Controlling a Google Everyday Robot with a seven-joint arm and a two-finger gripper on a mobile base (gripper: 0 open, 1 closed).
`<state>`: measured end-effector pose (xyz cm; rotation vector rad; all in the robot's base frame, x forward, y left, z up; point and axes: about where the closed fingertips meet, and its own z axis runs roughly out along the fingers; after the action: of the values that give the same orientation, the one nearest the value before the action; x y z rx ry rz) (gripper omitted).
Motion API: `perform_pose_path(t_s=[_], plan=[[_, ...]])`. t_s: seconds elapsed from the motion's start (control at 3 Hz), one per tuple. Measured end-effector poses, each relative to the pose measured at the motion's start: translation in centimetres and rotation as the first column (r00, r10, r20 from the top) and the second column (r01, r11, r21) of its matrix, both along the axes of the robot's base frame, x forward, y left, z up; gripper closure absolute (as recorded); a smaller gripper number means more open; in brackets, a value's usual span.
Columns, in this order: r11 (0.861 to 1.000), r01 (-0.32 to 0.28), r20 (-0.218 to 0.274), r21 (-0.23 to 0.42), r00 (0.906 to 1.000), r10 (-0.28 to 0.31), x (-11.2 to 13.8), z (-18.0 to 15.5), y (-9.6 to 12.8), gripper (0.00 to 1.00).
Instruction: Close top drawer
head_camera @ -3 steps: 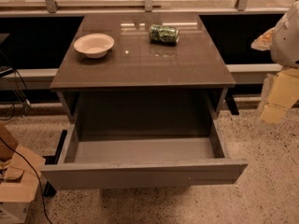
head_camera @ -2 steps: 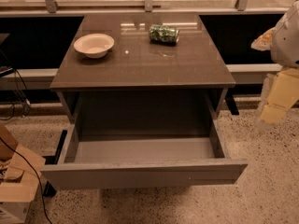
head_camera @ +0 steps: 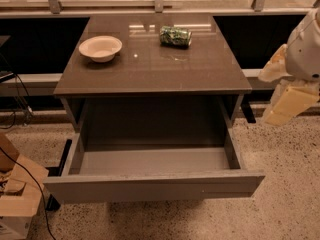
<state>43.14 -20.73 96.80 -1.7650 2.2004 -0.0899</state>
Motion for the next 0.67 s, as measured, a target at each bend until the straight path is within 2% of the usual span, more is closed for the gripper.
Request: perform_pose_path(t_s=[0.33,0.67], plan=[[0.998,-0.054,-0.06,0.038,0.9966,0.056,-2.2,-2.8,0.1,0.61],[0.988,-0.111,-0.12,0.108,0.985,0.124,-5.5,-6.5,0.5,0.85]])
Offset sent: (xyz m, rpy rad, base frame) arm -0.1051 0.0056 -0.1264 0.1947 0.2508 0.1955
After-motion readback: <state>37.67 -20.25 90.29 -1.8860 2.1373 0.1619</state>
